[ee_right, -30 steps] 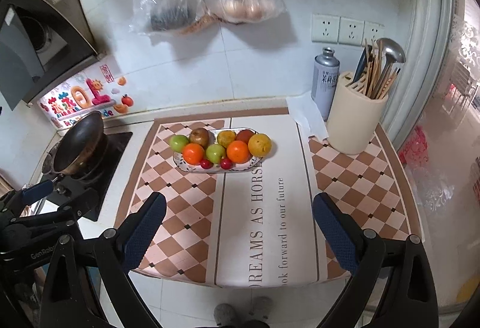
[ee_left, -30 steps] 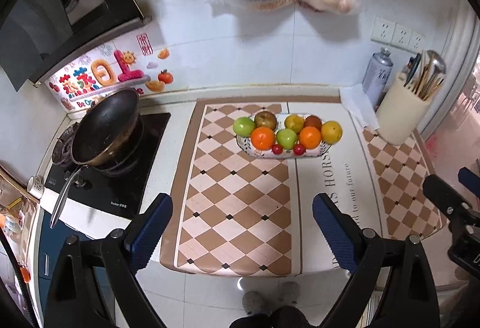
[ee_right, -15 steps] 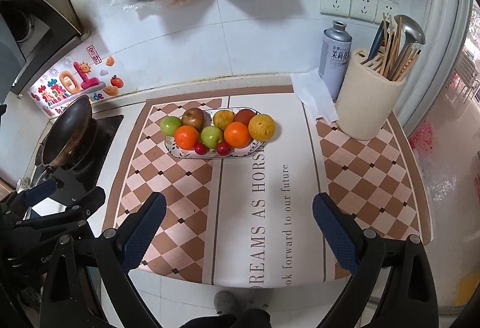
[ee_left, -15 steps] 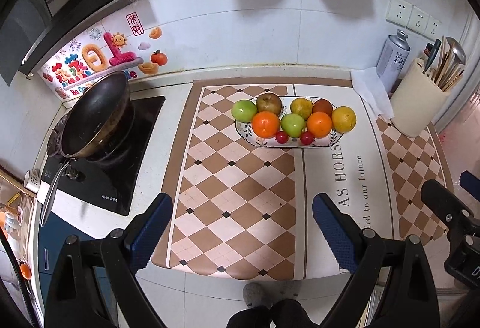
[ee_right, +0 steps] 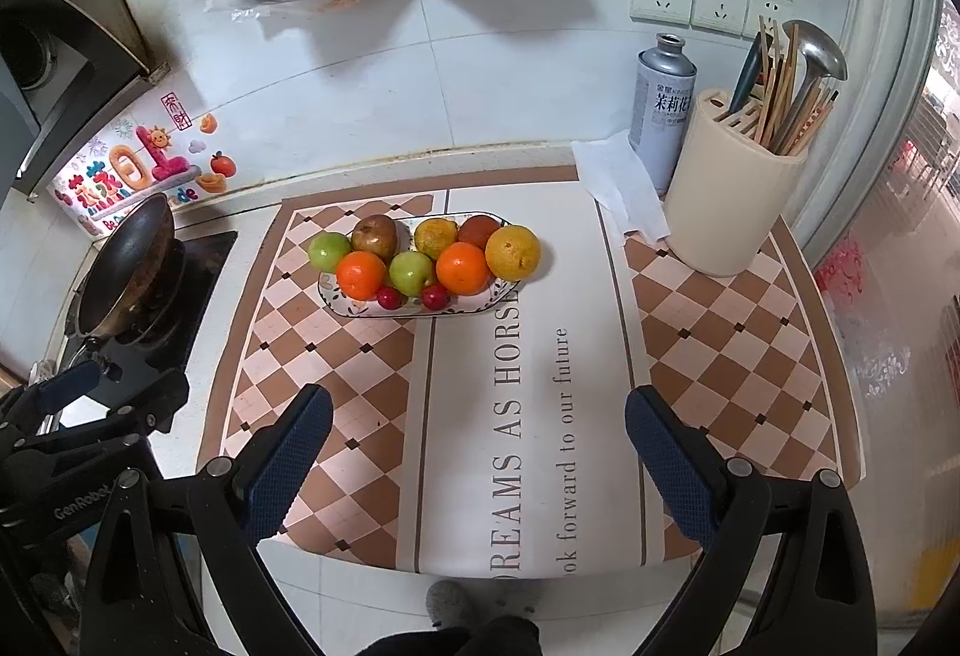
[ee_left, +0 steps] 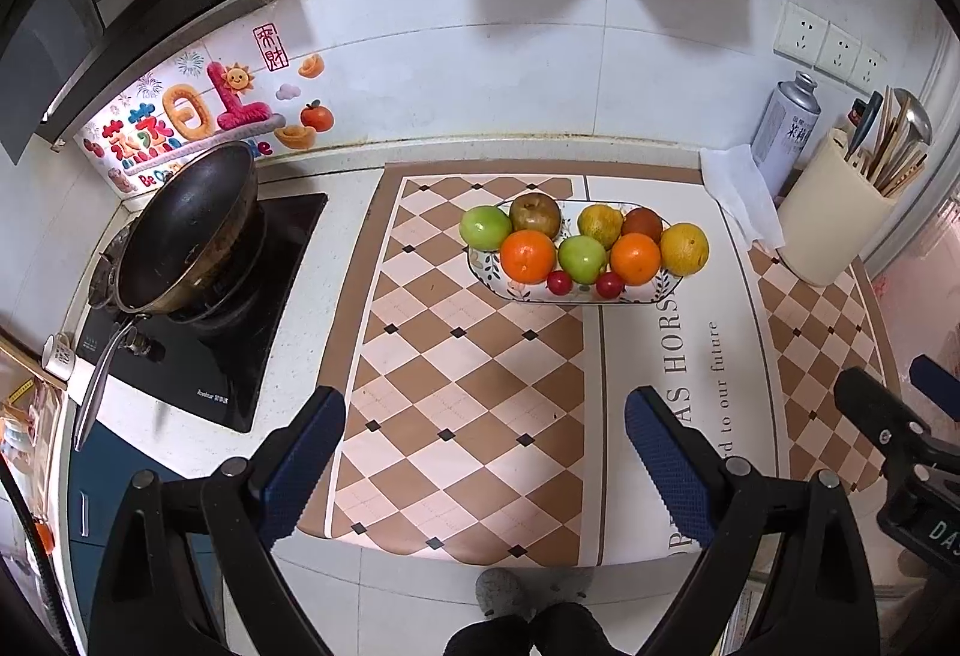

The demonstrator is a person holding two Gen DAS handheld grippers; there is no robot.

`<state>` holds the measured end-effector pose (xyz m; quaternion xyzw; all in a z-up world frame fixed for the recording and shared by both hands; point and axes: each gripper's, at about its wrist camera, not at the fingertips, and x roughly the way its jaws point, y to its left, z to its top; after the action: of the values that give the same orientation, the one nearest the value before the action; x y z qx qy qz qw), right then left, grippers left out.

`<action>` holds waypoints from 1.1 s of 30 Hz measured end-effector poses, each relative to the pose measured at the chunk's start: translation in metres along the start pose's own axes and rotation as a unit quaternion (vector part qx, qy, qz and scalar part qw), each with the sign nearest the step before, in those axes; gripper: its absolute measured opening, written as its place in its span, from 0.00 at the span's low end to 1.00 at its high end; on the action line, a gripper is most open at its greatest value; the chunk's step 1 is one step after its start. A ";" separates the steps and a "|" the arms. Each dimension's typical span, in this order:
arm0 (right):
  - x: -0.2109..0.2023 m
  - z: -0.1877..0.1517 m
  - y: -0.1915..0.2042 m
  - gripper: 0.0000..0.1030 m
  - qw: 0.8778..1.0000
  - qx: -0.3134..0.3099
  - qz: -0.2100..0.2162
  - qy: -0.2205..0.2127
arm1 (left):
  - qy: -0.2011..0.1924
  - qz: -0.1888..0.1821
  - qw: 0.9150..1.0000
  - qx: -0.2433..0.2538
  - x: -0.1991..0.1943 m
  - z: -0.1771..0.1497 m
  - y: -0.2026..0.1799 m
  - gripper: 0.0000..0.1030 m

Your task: Organize fruits

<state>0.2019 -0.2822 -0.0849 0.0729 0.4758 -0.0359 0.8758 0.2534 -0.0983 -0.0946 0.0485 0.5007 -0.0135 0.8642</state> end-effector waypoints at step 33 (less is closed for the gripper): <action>-0.012 -0.004 -0.004 0.97 1.000 -0.002 -0.012 -0.011 | -0.025 0.011 1.000 0.000 -0.019 -0.002 -0.001 0.93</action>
<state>0.1916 -0.2860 -0.0776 0.0652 0.4674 -0.0460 0.8804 0.2420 -0.0998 -0.0796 0.0535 0.4780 -0.0055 0.8767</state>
